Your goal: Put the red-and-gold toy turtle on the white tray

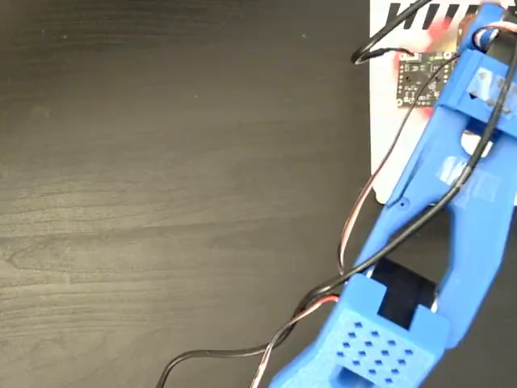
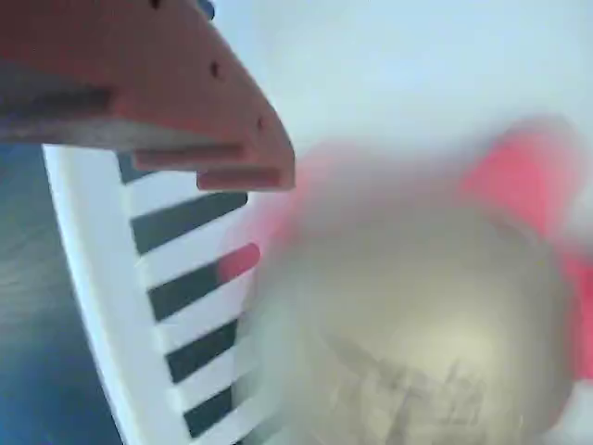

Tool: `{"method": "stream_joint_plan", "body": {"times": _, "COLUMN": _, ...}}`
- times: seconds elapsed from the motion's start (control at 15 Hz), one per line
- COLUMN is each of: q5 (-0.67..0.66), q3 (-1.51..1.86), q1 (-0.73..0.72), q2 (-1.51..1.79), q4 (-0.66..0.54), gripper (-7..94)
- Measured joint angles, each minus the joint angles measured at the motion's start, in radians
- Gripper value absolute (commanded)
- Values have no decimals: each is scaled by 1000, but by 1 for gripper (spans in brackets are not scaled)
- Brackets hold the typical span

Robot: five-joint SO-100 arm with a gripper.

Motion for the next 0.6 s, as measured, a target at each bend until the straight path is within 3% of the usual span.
{"method": "stream_joint_plan", "body": {"times": 0.33, "q5": 0, "q3": 6, "q1": 18, "q2": 0, "q4": -2, "gripper": 58}}
{"method": "stream_joint_plan", "body": {"times": 0.4, "q5": 0, "q3": 12, "q1": 14, "q2": 0, "q4": -2, "gripper": 44}}
{"method": "stream_joint_plan", "body": {"times": 0.47, "q5": 0, "q3": 17, "q1": 12, "q2": 0, "q4": -2, "gripper": 13}}
{"method": "stream_joint_plan", "body": {"times": 0.53, "q5": 0, "q3": 17, "q1": 12, "q2": 0, "q4": -6, "gripper": 0}}
{"method": "stream_joint_plan", "body": {"times": 0.6, "q5": 5, "q3": 17, "q1": 15, "q2": 2, "q4": -15, "gripper": 0}}
